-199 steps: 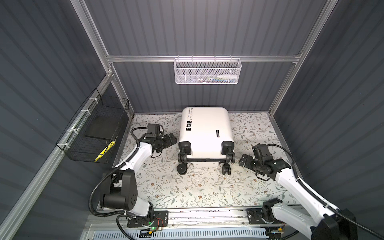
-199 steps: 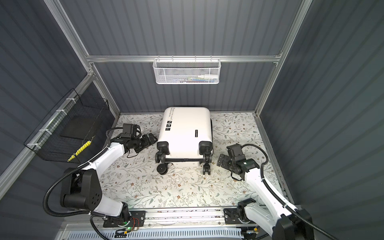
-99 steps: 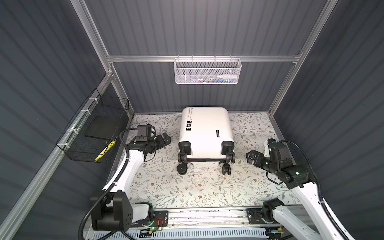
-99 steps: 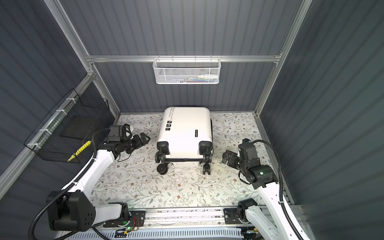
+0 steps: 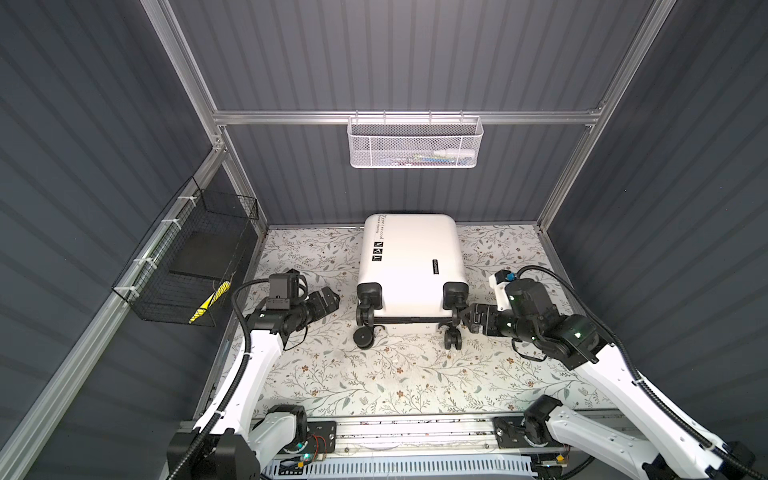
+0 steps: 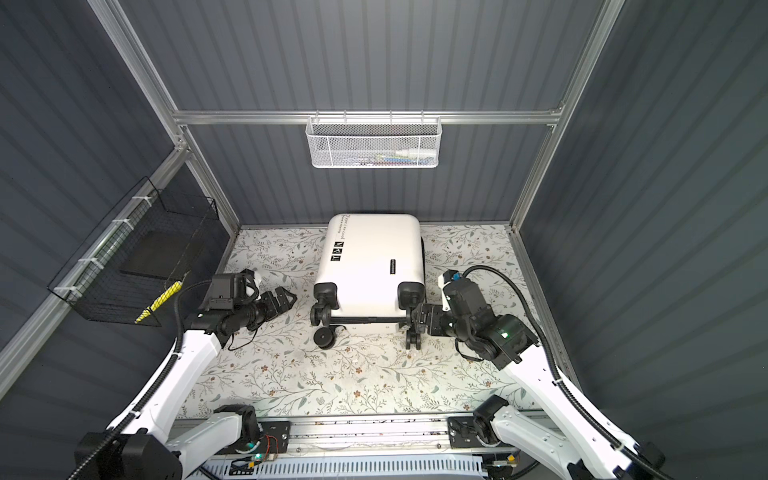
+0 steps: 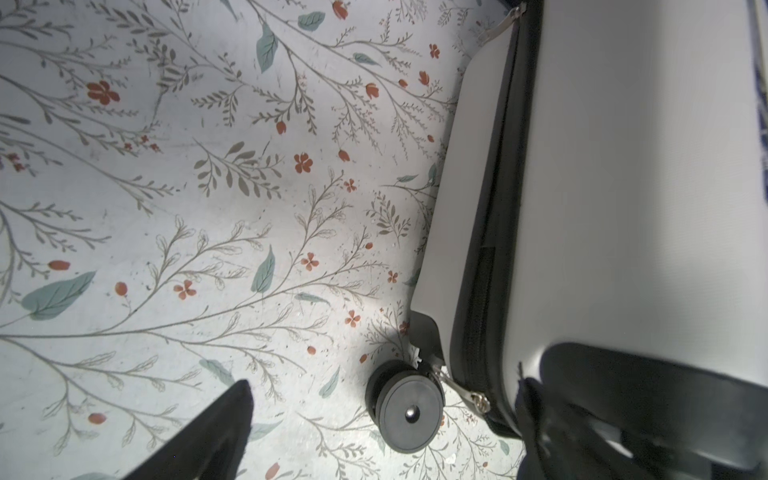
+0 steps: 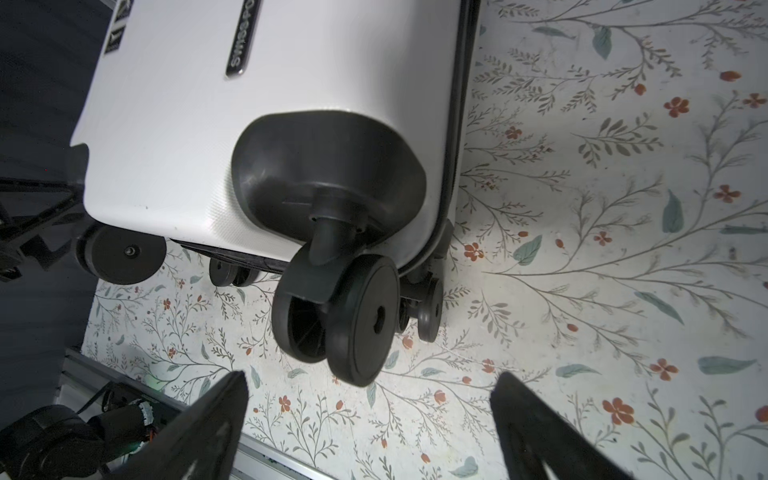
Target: Pack the luggage
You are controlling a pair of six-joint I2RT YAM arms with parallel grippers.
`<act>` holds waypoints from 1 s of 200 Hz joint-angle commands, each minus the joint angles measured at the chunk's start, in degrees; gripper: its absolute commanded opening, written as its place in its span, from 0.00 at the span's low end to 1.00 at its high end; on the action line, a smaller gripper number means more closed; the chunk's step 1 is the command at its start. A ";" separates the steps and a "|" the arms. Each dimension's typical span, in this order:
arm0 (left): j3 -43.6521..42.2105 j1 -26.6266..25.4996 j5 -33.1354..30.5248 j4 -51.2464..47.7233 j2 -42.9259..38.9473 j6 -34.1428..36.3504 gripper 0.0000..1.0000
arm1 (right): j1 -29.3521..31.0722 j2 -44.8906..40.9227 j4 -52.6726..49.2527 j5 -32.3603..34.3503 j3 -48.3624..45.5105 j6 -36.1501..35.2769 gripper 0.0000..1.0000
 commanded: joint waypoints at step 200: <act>-1.76 0.27 2.68 2.33 1.66 -0.38 1.00 | 9.29 16.18 0.02 19.31 7.11 0.28 0.16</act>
